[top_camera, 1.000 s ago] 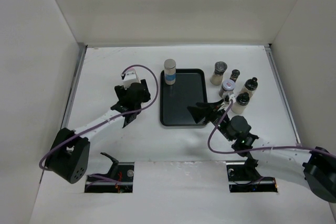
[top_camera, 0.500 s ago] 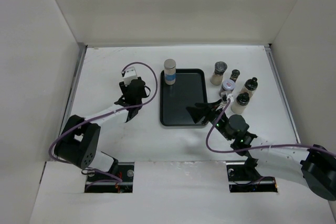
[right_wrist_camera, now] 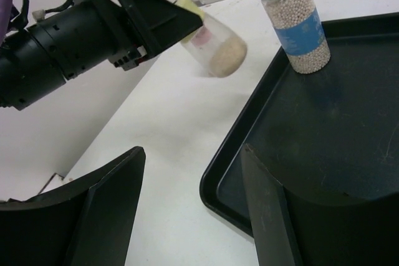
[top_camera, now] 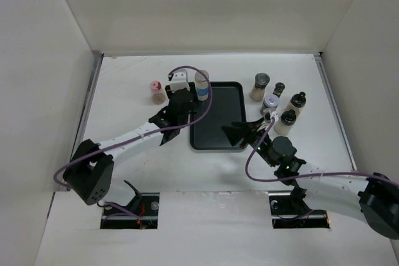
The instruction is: Organize the condiment bottles
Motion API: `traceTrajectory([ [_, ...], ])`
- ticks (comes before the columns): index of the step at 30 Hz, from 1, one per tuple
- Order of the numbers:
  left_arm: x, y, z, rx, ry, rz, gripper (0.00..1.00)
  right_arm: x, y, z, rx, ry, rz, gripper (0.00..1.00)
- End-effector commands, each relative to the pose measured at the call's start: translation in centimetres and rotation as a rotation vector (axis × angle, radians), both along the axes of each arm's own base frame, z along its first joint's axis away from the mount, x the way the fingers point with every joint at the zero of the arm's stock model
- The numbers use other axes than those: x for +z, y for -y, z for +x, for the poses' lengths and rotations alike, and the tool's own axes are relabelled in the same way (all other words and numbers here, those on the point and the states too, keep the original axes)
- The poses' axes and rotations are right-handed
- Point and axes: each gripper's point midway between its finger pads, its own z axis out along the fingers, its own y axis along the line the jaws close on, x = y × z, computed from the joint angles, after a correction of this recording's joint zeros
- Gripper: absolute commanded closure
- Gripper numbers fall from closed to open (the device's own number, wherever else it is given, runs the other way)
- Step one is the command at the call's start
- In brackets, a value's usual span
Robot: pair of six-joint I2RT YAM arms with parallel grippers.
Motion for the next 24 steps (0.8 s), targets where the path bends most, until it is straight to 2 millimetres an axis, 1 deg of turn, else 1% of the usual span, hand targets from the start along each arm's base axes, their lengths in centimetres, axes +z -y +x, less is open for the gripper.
traceTrajectory([
  [1, 2.4, 3.2, 1.5, -0.036, 0.065, -0.048, 0.69, 3.1, 0.8, 0.5, -0.041, 0.055, 0.079, 0.31],
  [4, 1.8, 5.3, 2.6, -0.07, 0.055, -0.043, 0.69, 3.1, 1.2, 0.7, -0.053, 0.052, 0.081, 0.31],
  [8, -0.1, 7.0, 4.4, -0.079, 0.028, -0.017, 0.69, 3.1, 1.5, 0.8, -0.065, 0.051, 0.081, 0.31],
  [12, -2.0, 7.4, 5.4, -0.067, 0.007, 0.017, 0.69, 3.4, 1.7, 0.7, -0.066, 0.055, 0.088, 0.31],
  [16, -3.9, 7.3, 5.8, -0.05, -0.016, 0.051, 0.67, 3.1, 1.9, 1.0, -0.075, 0.048, 0.085, 0.31],
  [18, -4.8, 7.2, 5.8, -0.045, -0.025, 0.063, 0.6, 3.2, 1.8, 0.9, -0.072, 0.047, 0.091, 0.3],
  [20, -5.4, 7.2, 5.7, -0.045, -0.03, 0.063, 0.51, 3.2, 1.9, 1.0, -0.076, 0.049, 0.087, 0.3],
  [21, -5.5, 7.3, 5.6, -0.048, -0.031, 0.064, 0.46, 3.0, 1.9, 1.1, -0.077, 0.042, 0.088, 0.29],
  [24, -4.7, 7.1, 5.0, -0.051, -0.018, 0.051, 0.28, 2.9, 1.9, 1.1, -0.075, 0.038, 0.088, 0.28],
])
